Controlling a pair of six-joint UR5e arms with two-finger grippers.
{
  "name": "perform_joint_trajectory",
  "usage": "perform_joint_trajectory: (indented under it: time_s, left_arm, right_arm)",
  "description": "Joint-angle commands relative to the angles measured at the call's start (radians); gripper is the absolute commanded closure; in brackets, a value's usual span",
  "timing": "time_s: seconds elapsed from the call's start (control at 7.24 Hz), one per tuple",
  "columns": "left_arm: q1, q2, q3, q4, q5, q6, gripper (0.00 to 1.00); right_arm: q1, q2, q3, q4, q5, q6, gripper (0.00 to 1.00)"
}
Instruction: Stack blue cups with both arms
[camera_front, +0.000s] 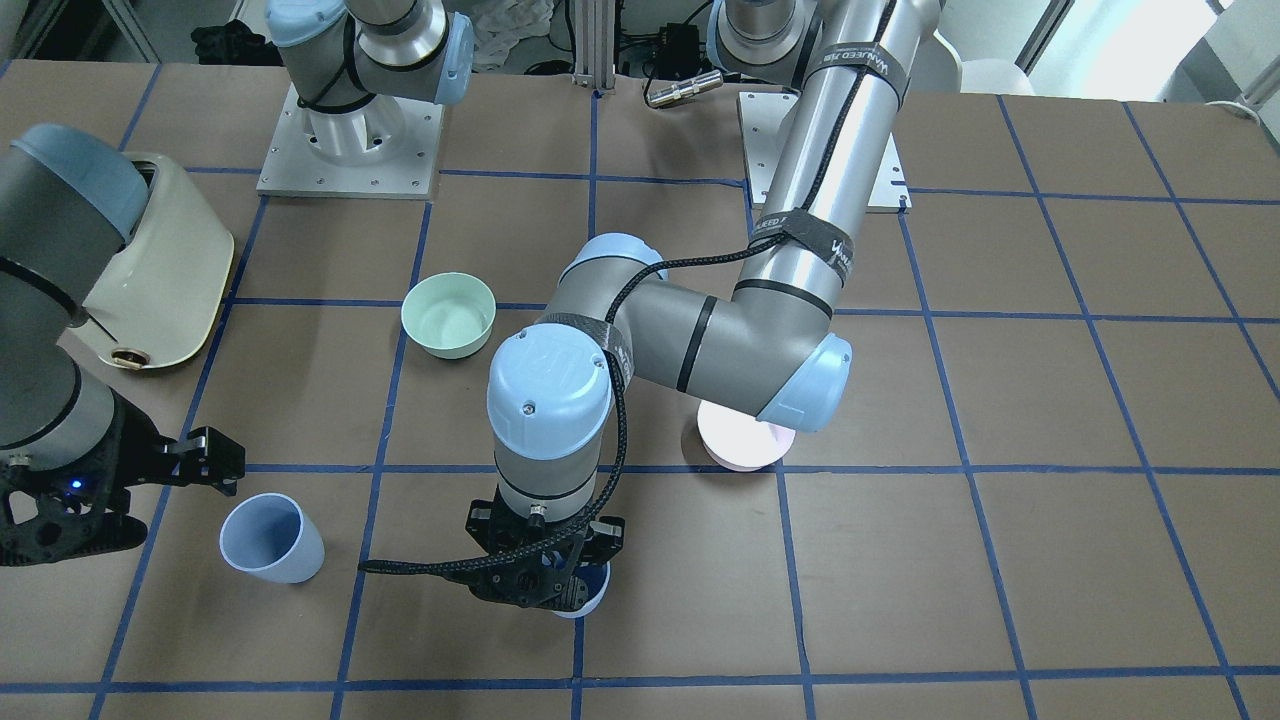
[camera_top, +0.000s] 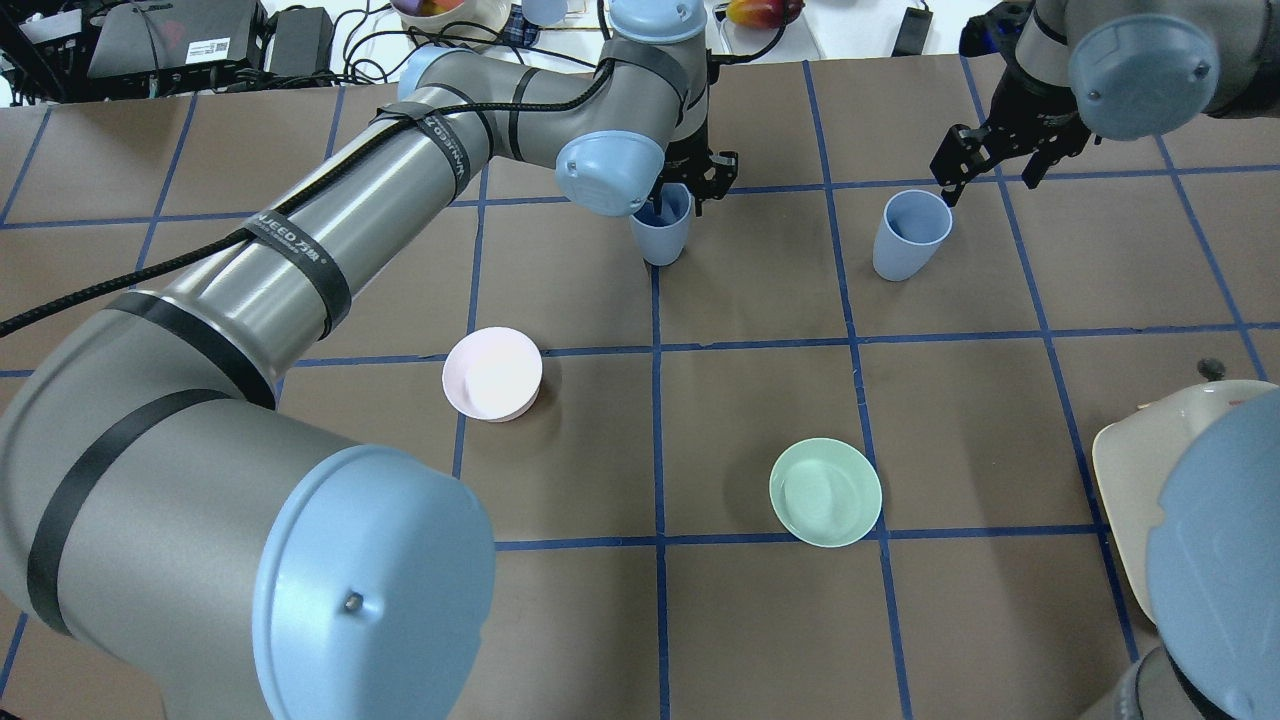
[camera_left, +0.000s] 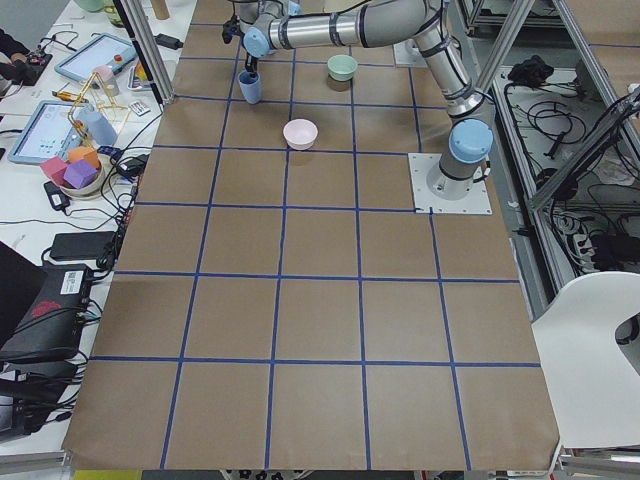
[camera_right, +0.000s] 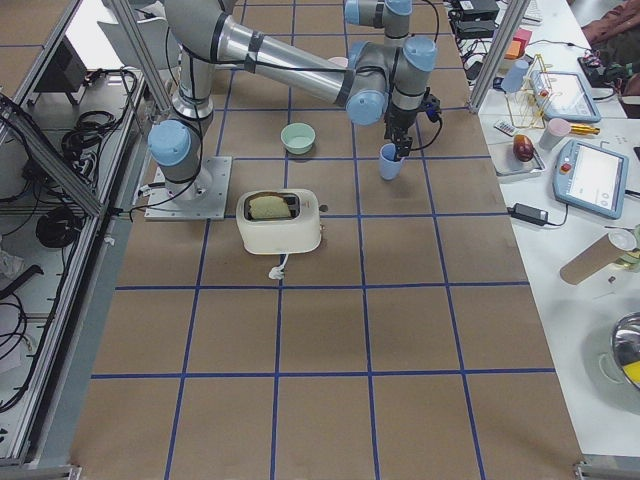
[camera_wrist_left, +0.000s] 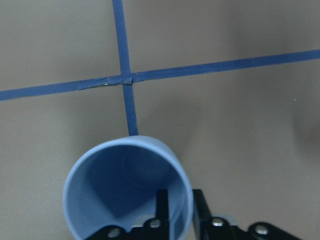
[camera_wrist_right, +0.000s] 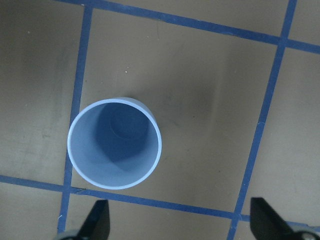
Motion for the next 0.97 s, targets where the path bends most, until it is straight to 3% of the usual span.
perform_joint_trajectory:
  time_s: [0.0,0.28,0.55,0.69,0.83]
  left_arm:
    - [0.013,0.071,0.018,-0.166,0.003,0.01,0.0]
    - [0.019,0.194,0.047,-0.477,0.003,0.005,0.0]
    - [0.022,0.353,0.032,-0.667,0.011,0.011,0.0]
    - [0.03,0.407,0.023,-0.775,0.02,0.01,0.0]
    - [0.044,0.45,-0.018,-0.866,0.046,0.002,0.0]
  right_arm:
    - [0.0,0.036,0.002,-0.005,0.004,-0.007,0.0]
    - [0.0,0.074,0.0,-0.013,0.007,-0.007,0.0]
    - [0.0,0.081,0.005,0.001,0.007,-0.007,0.21]
    - [0.0,0.085,0.005,-0.001,0.007,-0.007,0.41]
    - [0.0,0.088,0.005,0.001,0.008,-0.007,0.54]
